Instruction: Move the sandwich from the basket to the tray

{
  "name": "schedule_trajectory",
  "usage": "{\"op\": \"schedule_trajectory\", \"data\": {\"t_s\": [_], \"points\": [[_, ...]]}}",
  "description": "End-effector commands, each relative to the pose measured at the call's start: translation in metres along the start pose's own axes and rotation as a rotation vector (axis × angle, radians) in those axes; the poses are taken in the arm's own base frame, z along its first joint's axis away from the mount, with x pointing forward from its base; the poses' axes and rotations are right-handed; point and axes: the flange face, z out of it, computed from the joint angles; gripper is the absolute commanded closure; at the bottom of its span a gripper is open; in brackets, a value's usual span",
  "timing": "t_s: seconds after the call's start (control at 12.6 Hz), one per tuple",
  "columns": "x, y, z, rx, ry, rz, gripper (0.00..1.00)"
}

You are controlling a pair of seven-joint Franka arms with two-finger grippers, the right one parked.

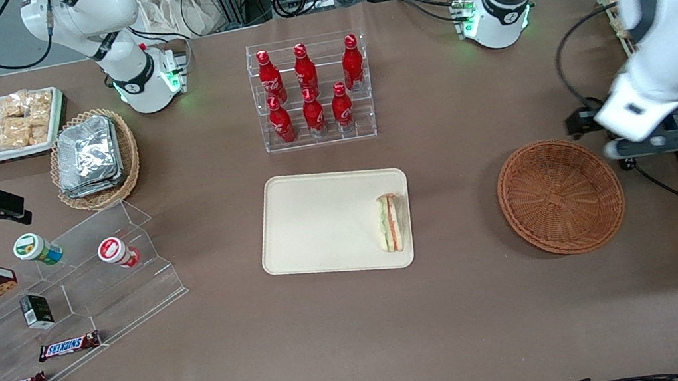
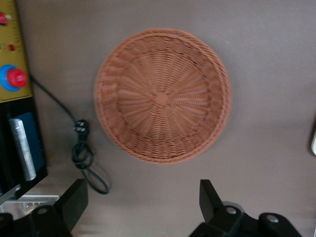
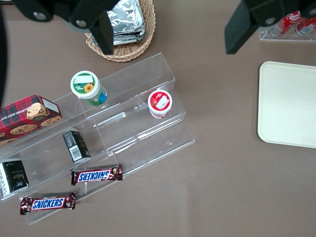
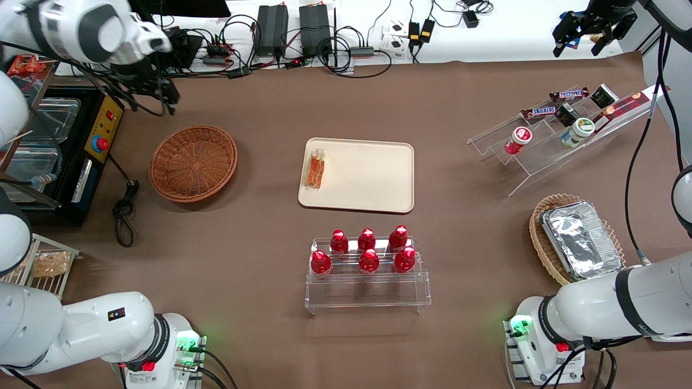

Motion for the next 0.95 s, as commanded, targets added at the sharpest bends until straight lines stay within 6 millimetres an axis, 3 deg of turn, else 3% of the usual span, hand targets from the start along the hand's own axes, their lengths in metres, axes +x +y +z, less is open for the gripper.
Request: {"op": "schedule_trajectory", "data": {"t_s": [0.0, 0.16, 0.56, 0.88], "points": [[0.016, -0.011, -0.019, -0.039, -0.06, -0.015, 0.0], [0.023, -0.014, -0.027, -0.049, -0.061, -0.018, 0.0], [0.046, -0.026, -0.024, -0.073, -0.056, -0.039, 0.0], [0.048, -0.026, -0.024, -0.067, -0.061, -0.041, 0.0]]}}
